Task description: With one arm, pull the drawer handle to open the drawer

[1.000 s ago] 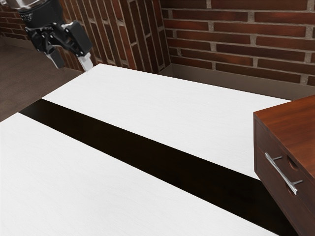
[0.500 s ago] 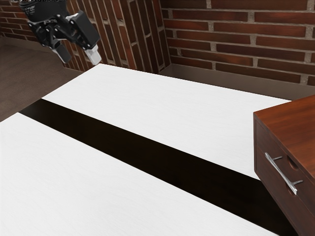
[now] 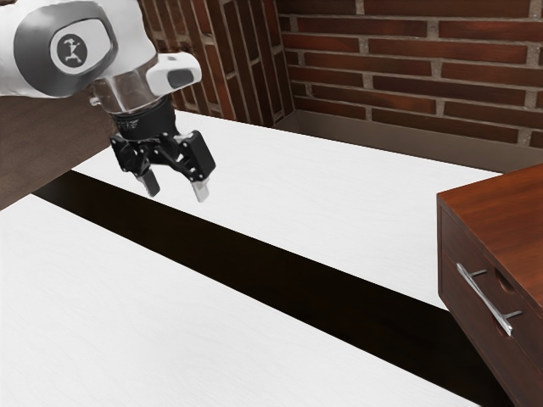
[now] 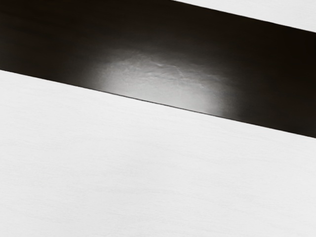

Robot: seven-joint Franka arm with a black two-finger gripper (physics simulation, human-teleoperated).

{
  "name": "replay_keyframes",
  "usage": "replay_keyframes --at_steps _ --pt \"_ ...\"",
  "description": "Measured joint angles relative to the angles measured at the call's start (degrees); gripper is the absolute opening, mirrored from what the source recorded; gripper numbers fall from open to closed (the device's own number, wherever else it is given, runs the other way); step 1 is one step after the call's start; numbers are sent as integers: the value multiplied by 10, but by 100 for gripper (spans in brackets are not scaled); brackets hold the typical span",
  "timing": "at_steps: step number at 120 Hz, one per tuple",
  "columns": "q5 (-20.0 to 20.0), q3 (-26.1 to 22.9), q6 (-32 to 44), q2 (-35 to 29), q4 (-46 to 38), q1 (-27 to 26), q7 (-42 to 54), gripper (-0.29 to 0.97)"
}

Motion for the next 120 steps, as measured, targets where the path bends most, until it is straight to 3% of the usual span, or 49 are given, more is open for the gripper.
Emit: replay_keyframes --at_steps 18,32,55,88,120 --pt "-23 -5 15 -124 -129 3 -19 68" --pt "-52 -48 39 -173 -206 1 -55 68" --pt "-85 -98 92 -179 -246 3 -132 68" --pt "-225 -166 259 -176 -309 0 -262 68" --pt "-311 -242 383 -142 -309 8 -364 68"
